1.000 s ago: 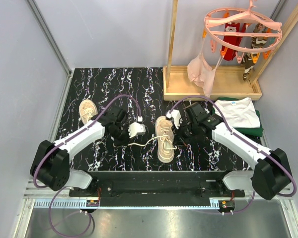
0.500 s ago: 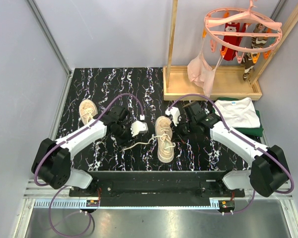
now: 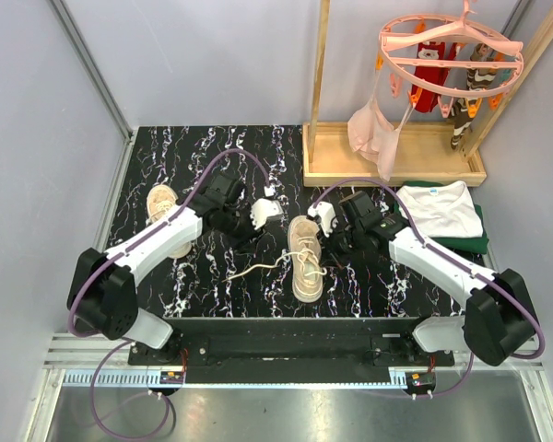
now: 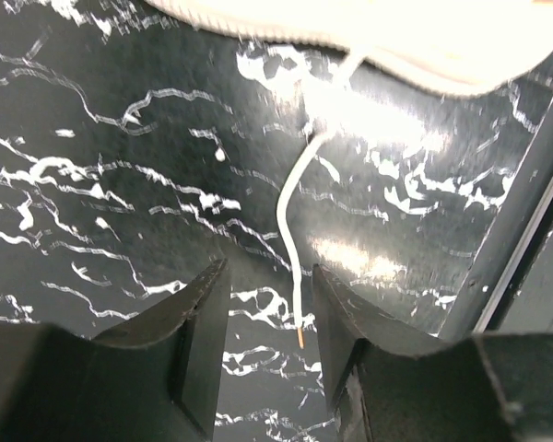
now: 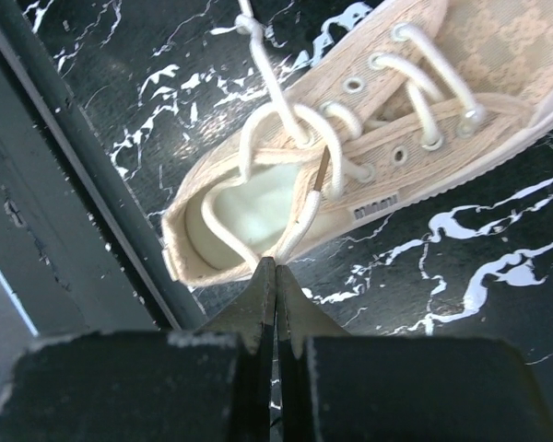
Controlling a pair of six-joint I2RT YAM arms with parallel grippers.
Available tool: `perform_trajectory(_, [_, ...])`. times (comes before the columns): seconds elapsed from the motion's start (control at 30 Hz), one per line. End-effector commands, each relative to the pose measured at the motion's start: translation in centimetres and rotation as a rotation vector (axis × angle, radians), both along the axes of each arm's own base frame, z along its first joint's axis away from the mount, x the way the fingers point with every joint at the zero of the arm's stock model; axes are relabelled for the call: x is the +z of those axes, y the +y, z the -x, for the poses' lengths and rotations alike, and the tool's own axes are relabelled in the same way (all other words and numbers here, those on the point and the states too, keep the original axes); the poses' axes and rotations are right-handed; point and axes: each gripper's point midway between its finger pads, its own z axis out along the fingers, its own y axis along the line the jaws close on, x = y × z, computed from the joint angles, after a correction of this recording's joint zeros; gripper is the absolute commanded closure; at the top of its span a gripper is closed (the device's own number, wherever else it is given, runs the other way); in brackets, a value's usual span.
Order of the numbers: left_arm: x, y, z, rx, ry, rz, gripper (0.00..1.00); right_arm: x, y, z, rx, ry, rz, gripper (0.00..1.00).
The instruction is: Tie the shoes
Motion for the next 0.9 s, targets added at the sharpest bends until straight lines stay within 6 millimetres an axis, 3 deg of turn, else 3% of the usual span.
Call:
perform_trajectory(0.0, [2.6,-3.3,-1.7,0.027,0.028,0.132,0.58,0.9,0.4,1.1,0.038,-0.002,-0.034,1.00])
perform_trajectory(0.17, [3.9,-7.3,-2.9,0.138,0.160,0.269,0.64,1.0,0.6,1.1,0.026,0.004,-0.040,1.00])
perform_trajectory(0.43, [2.6,-11.6,-3.1,0.165,0.328,0.350,0.66,1.1,0.2,0.8,-0.004,-0.035,-0.041,1.00])
perform_trajectory(0.87, [1.2,-13.8,-2.0,0.134,0.430,0.354,0.69,1.9,0.4,0.7,-0.004,-0.061,-0.074,1.00])
